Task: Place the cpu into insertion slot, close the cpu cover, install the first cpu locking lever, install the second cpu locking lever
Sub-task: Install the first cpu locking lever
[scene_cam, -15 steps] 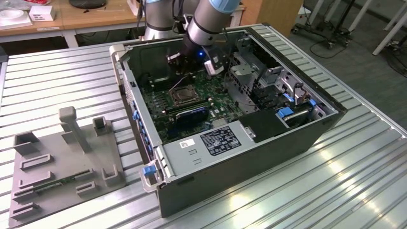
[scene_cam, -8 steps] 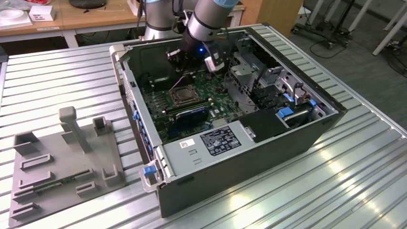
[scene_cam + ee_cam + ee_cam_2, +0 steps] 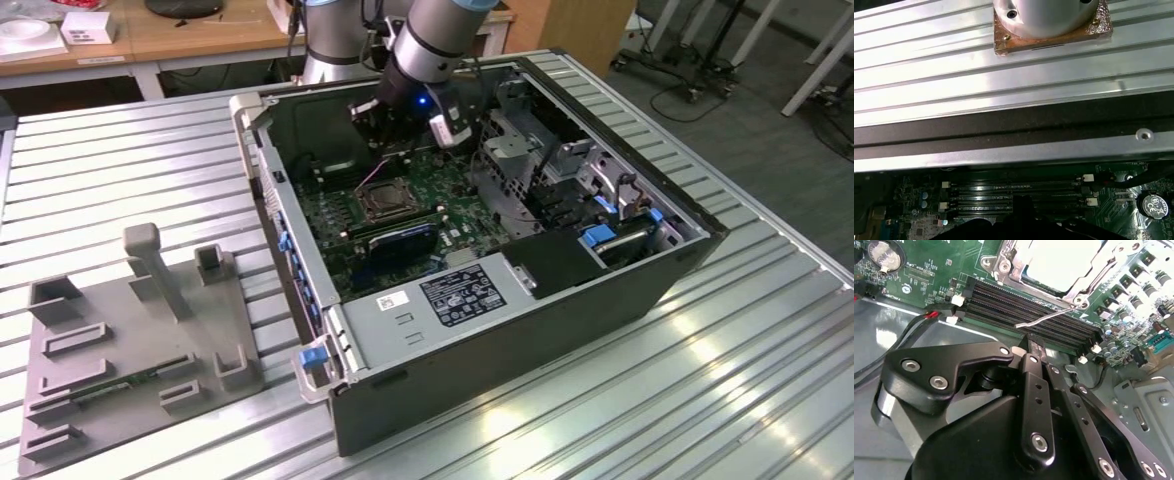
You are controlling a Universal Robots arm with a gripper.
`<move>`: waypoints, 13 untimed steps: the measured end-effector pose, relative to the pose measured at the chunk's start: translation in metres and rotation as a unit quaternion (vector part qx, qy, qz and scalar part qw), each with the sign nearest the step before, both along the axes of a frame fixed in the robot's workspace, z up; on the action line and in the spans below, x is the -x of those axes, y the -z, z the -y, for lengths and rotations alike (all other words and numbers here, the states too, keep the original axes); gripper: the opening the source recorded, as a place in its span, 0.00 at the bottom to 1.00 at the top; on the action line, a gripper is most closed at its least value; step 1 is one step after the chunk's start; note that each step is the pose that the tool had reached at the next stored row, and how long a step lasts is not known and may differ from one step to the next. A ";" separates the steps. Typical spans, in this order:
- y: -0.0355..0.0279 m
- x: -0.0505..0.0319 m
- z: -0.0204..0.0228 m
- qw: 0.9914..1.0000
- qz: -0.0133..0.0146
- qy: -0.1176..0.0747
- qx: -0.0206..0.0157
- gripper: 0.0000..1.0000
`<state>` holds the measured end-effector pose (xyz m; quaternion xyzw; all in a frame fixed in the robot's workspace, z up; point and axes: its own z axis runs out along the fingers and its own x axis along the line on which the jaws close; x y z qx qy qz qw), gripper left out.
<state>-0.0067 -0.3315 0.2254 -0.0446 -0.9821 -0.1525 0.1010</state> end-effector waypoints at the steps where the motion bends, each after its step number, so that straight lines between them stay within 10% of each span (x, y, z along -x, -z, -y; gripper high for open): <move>1: 0.0000 0.0000 0.0010 1.000 0.000 0.000 0.000 0.11; 13: 0.0032 0.0000 0.0088 1.000 0.000 0.000 0.000 0.11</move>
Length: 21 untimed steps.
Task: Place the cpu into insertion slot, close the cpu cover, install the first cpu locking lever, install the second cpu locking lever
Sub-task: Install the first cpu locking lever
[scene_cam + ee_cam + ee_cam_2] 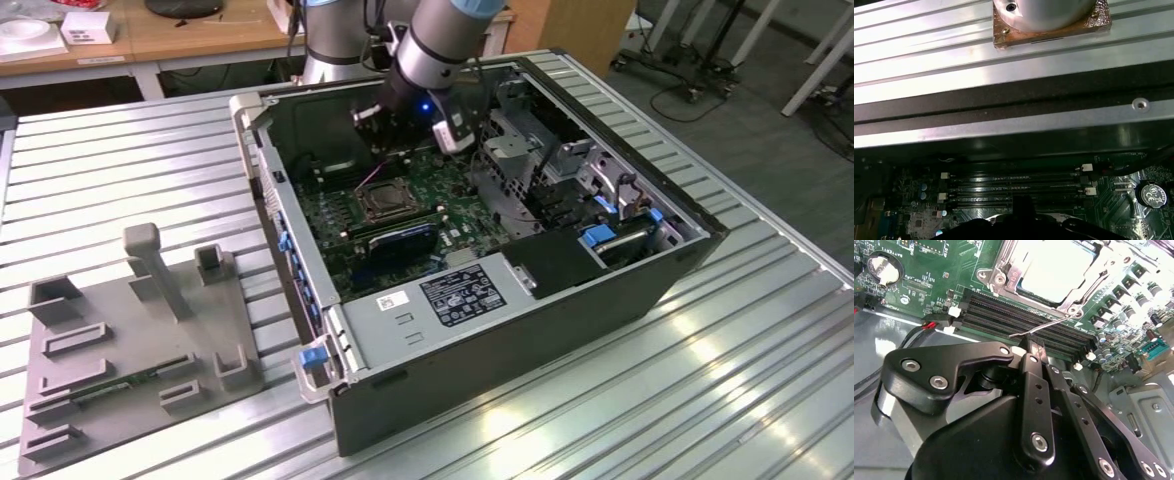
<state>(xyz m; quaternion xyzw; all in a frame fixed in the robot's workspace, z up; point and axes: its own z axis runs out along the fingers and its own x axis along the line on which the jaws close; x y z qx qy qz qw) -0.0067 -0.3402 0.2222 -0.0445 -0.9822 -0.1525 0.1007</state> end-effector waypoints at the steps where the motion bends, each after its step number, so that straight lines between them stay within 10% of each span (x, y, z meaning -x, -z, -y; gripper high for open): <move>1: 0.0008 0.0000 0.0002 1.000 0.000 0.000 0.000 0.11; 11: 0.0119 0.0000 0.0017 1.000 0.001 0.000 -0.001 0.11; 21: 0.0194 0.0000 0.0017 1.000 0.002 0.000 -0.009 0.11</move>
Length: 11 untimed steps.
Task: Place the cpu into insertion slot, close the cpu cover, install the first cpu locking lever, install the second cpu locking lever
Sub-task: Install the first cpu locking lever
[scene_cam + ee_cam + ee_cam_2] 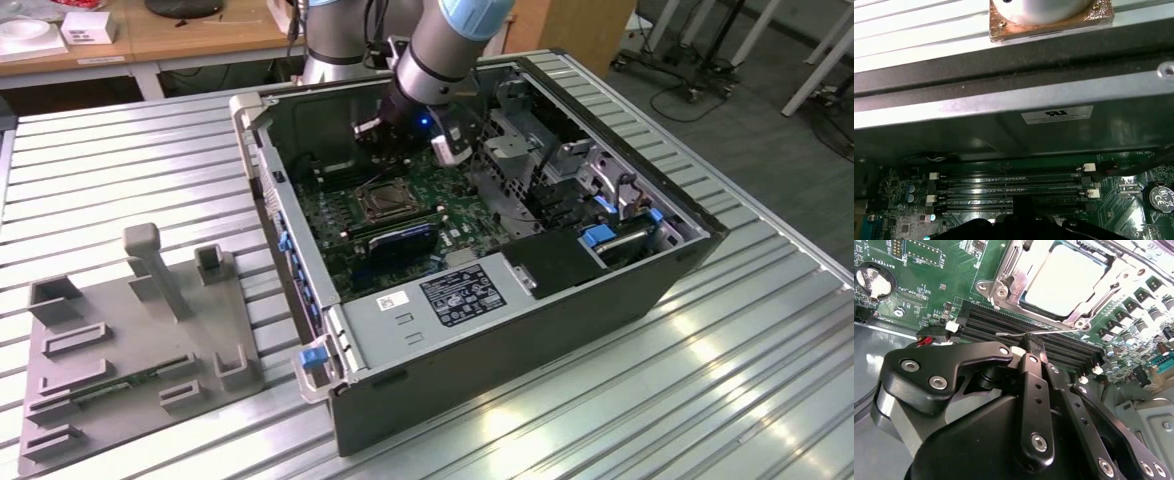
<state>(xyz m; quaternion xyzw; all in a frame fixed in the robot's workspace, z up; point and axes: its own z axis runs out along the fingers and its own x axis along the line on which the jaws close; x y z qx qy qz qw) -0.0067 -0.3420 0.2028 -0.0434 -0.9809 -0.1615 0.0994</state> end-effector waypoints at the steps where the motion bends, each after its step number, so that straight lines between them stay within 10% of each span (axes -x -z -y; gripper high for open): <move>1: 0.0003 0.0000 0.0000 1.000 0.000 0.000 0.000 0.11; 11: 0.0030 0.0000 0.0000 1.000 0.000 0.000 0.000 0.11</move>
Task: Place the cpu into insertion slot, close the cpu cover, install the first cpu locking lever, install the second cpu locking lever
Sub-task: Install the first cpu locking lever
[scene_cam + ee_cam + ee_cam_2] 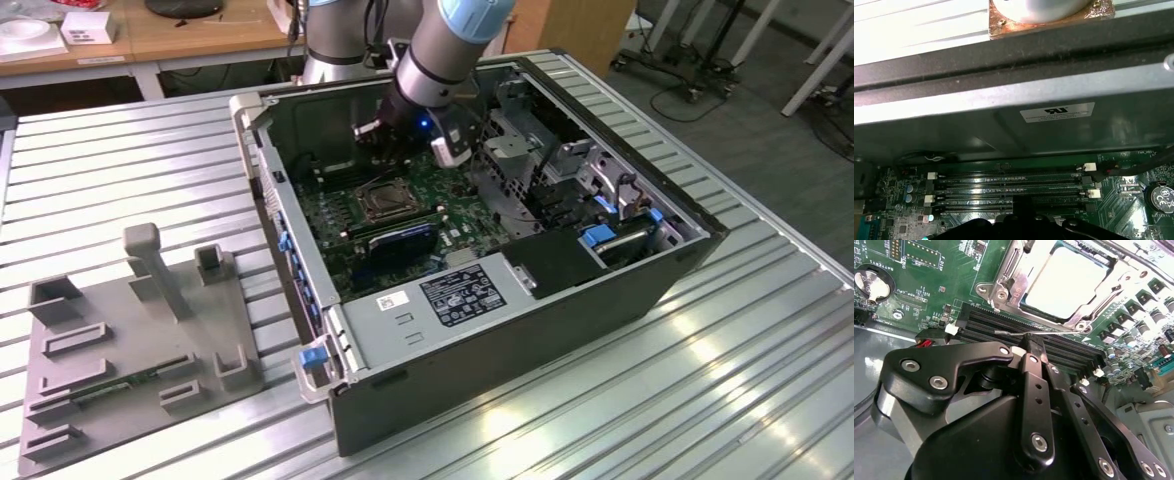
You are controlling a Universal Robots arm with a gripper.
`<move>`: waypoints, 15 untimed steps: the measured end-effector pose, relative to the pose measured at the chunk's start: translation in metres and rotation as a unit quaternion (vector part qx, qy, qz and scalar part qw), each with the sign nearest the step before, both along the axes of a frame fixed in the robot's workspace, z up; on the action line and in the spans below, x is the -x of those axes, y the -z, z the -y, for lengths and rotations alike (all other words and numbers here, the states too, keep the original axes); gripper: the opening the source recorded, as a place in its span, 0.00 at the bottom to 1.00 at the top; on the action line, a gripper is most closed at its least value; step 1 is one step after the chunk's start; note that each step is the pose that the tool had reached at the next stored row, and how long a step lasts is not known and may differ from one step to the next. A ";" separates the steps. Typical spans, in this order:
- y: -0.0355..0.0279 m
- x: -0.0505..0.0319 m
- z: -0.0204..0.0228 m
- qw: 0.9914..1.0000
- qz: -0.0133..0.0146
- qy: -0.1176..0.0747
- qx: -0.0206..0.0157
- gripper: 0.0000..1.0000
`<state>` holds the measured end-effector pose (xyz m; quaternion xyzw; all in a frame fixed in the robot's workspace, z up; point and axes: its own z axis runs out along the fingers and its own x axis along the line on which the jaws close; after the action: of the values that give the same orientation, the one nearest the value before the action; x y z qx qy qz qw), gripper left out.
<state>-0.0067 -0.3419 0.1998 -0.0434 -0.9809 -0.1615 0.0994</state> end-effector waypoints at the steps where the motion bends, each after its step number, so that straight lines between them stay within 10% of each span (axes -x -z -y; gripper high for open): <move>1: 0.0004 0.0000 0.0000 1.000 0.000 0.000 0.000 0.11; 15: 0.0041 0.0000 0.0000 1.000 0.000 0.000 -0.003 0.11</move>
<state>-0.0067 -0.3419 0.1957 -0.0431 -0.9805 -0.1642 0.0994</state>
